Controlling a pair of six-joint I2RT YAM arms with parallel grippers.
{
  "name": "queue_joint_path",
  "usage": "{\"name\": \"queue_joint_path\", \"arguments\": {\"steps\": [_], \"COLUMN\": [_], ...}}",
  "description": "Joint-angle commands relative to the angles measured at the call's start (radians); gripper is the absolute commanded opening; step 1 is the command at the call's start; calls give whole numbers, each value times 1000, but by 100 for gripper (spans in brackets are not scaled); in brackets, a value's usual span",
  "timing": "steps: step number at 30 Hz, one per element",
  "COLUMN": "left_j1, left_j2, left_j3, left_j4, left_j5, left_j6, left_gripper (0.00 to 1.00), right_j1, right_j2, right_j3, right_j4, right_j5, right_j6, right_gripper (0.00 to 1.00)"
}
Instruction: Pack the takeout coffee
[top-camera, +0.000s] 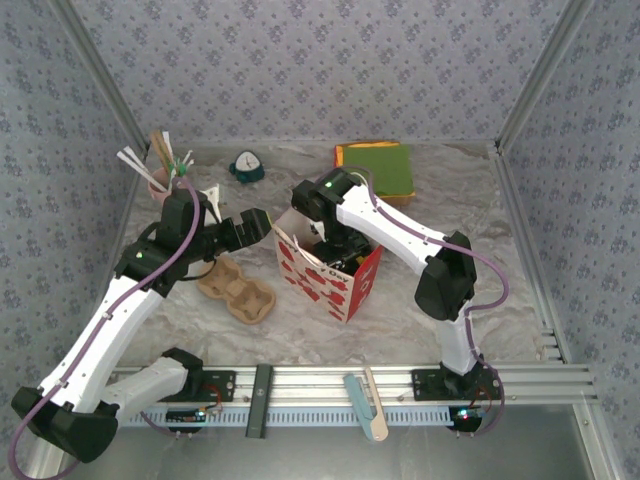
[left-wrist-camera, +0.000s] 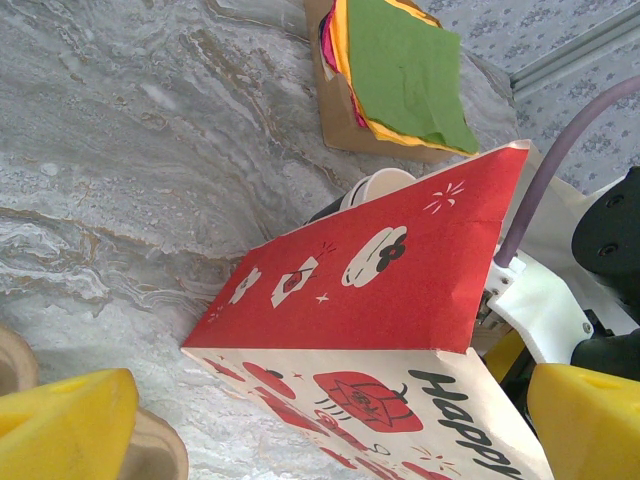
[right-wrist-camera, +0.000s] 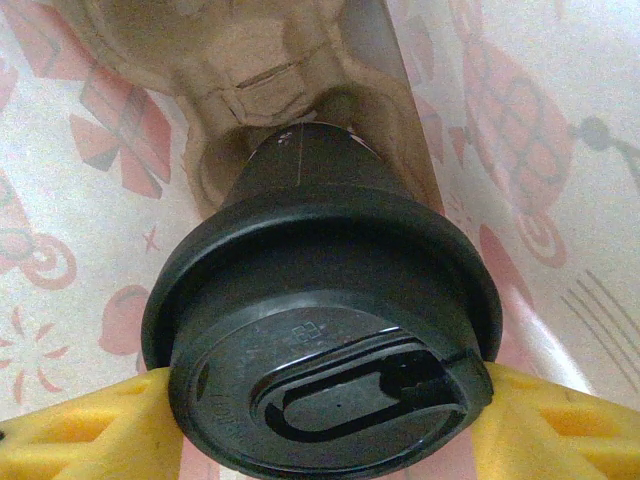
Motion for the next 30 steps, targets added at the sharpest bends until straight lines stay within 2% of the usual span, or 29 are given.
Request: {"name": "queue_joint_path", "arguments": {"steps": [1,30], "left_j1": [4,4], "left_j2": [-13,-19], "left_j3": [2,-4], "left_j4": [-11,-10], "left_j5": [4,7], "left_j6": [1,-3], "left_gripper": [100,100], "right_j1": [-3,-1], "right_j2": [1,1], "right_j3": [1,-38], "right_j4": [-13,18], "right_j5": [6,3], "right_j6": [-13,-18], "right_gripper": [68,68]}}
